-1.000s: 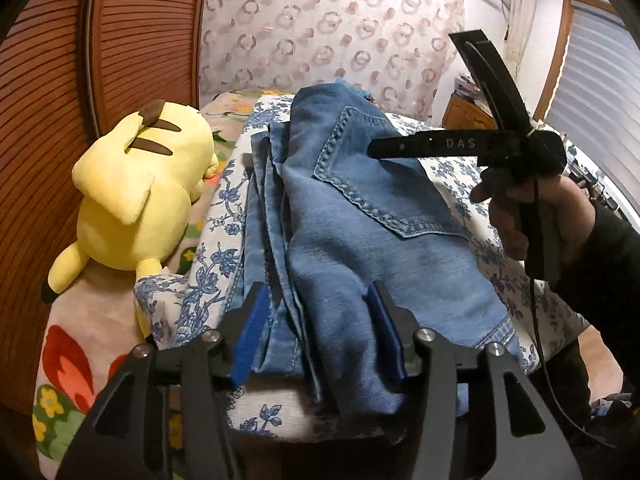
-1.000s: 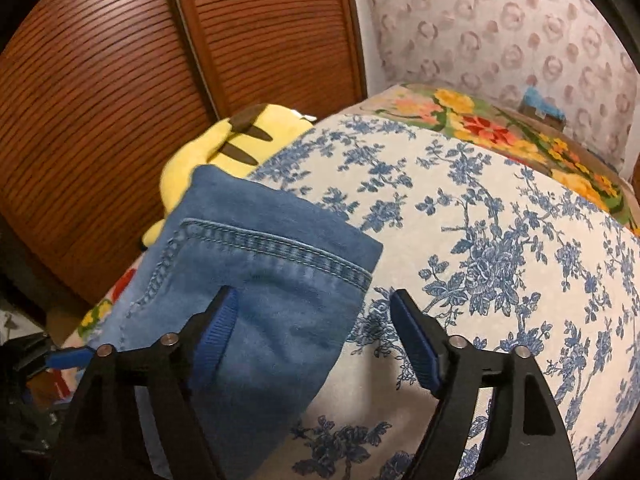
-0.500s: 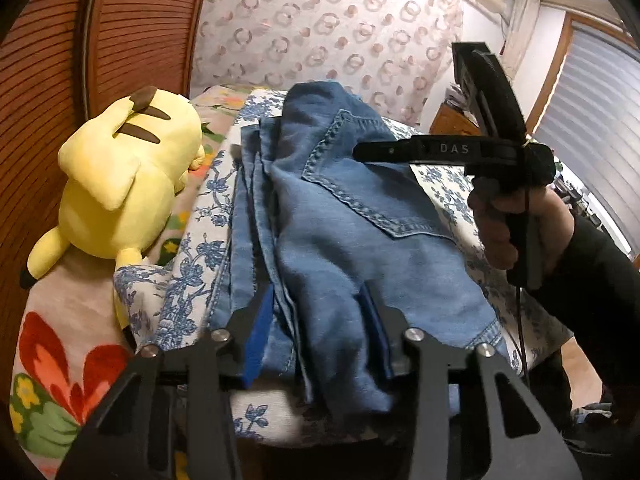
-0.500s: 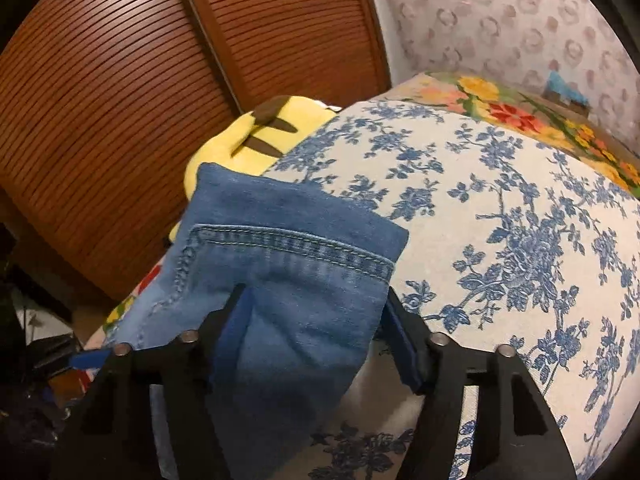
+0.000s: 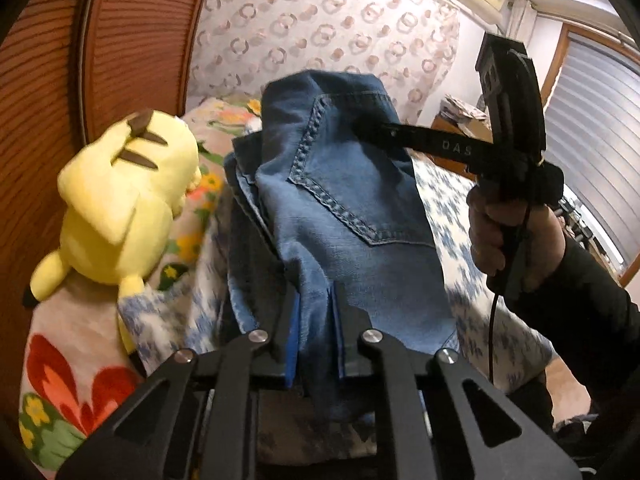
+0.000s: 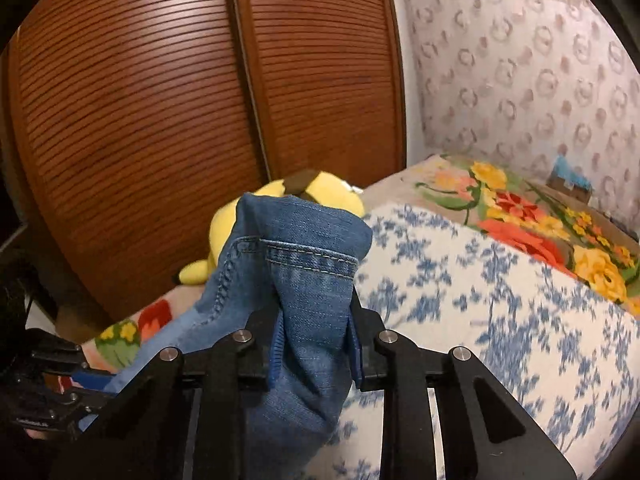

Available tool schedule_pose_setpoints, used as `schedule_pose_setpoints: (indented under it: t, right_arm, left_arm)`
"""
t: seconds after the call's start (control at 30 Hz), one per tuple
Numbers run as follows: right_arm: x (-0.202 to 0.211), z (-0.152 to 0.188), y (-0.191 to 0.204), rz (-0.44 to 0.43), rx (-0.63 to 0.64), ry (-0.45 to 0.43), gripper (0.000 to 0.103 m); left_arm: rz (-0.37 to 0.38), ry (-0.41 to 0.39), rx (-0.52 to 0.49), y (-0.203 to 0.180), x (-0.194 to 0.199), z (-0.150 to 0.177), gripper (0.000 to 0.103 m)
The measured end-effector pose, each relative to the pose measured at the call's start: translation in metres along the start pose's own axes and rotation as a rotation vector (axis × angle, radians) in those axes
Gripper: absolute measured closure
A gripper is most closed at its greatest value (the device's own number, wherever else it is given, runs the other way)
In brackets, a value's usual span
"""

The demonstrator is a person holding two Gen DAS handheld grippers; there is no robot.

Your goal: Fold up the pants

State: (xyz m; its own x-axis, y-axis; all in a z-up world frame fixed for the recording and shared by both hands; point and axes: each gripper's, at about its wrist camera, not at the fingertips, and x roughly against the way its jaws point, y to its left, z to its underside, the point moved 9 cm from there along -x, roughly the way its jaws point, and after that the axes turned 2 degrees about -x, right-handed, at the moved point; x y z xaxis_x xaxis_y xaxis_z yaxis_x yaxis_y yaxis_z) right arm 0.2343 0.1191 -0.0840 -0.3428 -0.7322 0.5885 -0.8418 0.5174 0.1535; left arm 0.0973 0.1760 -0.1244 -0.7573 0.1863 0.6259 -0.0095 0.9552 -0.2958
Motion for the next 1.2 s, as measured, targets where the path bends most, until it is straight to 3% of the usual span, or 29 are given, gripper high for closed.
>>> schedule_pose_setpoints:
  t: [0.37, 0.57, 0.73, 0.8, 0.93, 1.07, 1.13, 1.17, 1.2]
  right_arm:
    - [-0.041, -0.044, -0.081, 0.126, -0.061, -0.008, 0.079]
    - [-0.073, -0.062, -0.125, 0.157, -0.102, -0.003, 0.078]
    - [-0.092, -0.067, -0.138, 0.158, -0.121, 0.016, 0.072]
    - [-0.097, -0.065, -0.141, 0.15, -0.123, 0.034, 0.062]
    - [-0.098, -0.063, -0.146, 0.156, -0.095, 0.043, 0.052]
    - [-0.081, -0.073, -0.147, 0.202, -0.038, -0.018, 0.052]
    - [-0.074, -0.078, -0.144, 0.171, -0.034, -0.045, 0.053]
    - [-0.073, -0.078, -0.14, 0.123, -0.032, -0.034, 0.062]
    - [-0.075, -0.078, -0.136, 0.103, -0.025, -0.019, 0.063]
  left_arm:
    - [-0.071, 0.01, -0.117, 0.016, -0.077, -0.085, 0.093]
    - [-0.102, 0.021, -0.149, 0.029, -0.107, -0.114, 0.093]
    - [-0.112, 0.04, -0.136, 0.044, -0.122, -0.116, 0.093]
    - [-0.113, 0.044, -0.13, 0.046, -0.125, -0.114, 0.093]
    - [-0.12, 0.053, -0.125, 0.049, -0.128, -0.106, 0.092]
    - [-0.124, 0.062, -0.098, 0.055, -0.133, -0.098, 0.09]
    - [-0.121, 0.058, -0.089, 0.055, -0.133, -0.098, 0.09]
    - [-0.124, 0.058, -0.09, 0.054, -0.133, -0.098, 0.09]
    - [-0.124, 0.059, -0.093, 0.056, -0.133, -0.098, 0.089]
